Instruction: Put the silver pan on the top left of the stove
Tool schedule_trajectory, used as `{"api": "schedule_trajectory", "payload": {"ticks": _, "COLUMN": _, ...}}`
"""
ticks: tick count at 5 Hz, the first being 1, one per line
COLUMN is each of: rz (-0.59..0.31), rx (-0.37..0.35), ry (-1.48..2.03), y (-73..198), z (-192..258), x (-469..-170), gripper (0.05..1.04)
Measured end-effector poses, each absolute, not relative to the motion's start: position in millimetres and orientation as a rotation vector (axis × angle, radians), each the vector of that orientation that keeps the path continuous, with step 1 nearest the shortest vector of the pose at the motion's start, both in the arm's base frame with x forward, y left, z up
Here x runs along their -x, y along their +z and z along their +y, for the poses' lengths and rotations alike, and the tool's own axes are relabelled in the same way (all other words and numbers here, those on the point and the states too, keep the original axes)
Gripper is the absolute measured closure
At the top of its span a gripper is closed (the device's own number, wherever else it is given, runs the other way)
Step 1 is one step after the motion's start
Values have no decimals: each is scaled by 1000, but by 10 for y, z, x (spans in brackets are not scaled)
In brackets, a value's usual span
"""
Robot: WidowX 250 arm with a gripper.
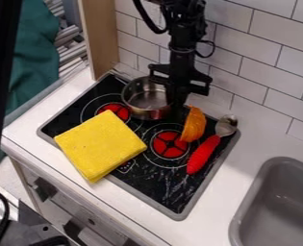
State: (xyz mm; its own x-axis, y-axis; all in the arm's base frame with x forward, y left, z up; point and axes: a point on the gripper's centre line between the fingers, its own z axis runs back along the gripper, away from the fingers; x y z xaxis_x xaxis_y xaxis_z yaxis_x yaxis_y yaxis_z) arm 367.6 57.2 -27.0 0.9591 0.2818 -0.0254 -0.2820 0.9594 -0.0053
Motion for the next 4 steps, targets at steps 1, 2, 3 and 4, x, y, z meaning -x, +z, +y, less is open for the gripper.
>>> {"api": "schedule_trajectory", "payload": {"ticks": 1, "rz": 21, "rx": 18, "ry": 292, "y": -294, "z": 583, "x": -3660, "gripper": 1010}}
{"api": "schedule_trajectory", "payload": {"ticks": 2, "rz": 8, "rx": 57, "ry": 335, "y": -364, "z": 605, "x": -3613, "gripper": 865}}
{"api": "schedule_trajectory", "payload": {"ticks": 3, "rz": 7, "rx": 56, "ry": 345, "y": -379, "z": 602, "x": -3597, "gripper": 608}}
{"api": "schedule_trajectory", "payload": {"ticks": 4, "rz": -13, "rx": 45, "ry": 328, "y": -292, "z": 614, "x": -3625, "gripper": 290}}
